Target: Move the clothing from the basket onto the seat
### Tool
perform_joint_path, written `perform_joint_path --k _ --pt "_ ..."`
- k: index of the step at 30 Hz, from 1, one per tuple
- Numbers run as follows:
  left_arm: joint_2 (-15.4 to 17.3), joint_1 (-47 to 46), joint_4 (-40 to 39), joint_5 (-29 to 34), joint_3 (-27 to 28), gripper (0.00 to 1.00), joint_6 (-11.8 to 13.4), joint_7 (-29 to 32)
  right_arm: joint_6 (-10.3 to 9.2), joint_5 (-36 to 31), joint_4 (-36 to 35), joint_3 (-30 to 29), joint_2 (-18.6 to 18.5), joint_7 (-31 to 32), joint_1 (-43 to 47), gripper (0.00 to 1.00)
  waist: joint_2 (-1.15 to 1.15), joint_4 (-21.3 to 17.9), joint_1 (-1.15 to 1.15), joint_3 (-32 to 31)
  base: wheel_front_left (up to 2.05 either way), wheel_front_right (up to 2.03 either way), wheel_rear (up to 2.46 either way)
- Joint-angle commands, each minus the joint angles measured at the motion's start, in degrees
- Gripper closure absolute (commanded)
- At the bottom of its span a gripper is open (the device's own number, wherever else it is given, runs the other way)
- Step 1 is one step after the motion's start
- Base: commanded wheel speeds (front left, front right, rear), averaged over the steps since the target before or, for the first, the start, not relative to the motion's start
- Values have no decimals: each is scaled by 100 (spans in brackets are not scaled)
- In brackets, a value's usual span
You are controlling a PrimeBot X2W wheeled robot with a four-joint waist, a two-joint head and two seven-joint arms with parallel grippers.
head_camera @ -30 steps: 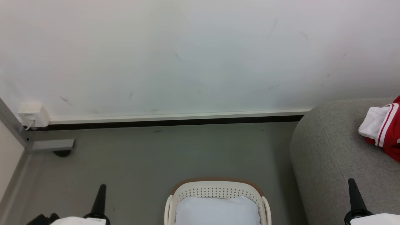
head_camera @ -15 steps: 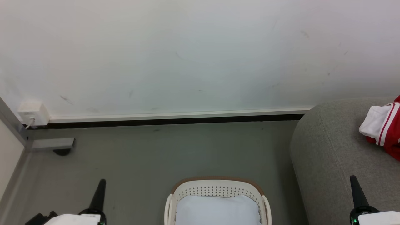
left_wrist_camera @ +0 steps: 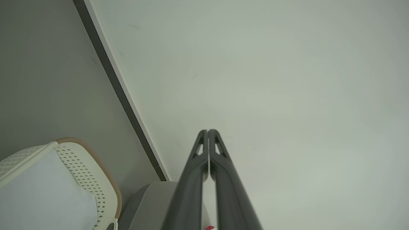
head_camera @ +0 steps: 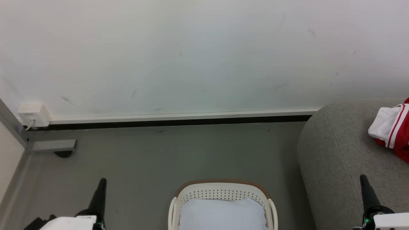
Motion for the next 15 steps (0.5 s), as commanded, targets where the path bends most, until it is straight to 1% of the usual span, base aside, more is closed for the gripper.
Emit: perform_joint_path --k 1,15 --pt "3 -96 -42 -134 36 100 -49 42 -9 131 -53 -23 -54 46 -75 100 0 1 0 3 0 0 0" --pt "-26 -148 -68 -688 129 100 -119 192 -11 763 -108 -83 -58 197 -126 100 0 5 0 40 0 0 0"
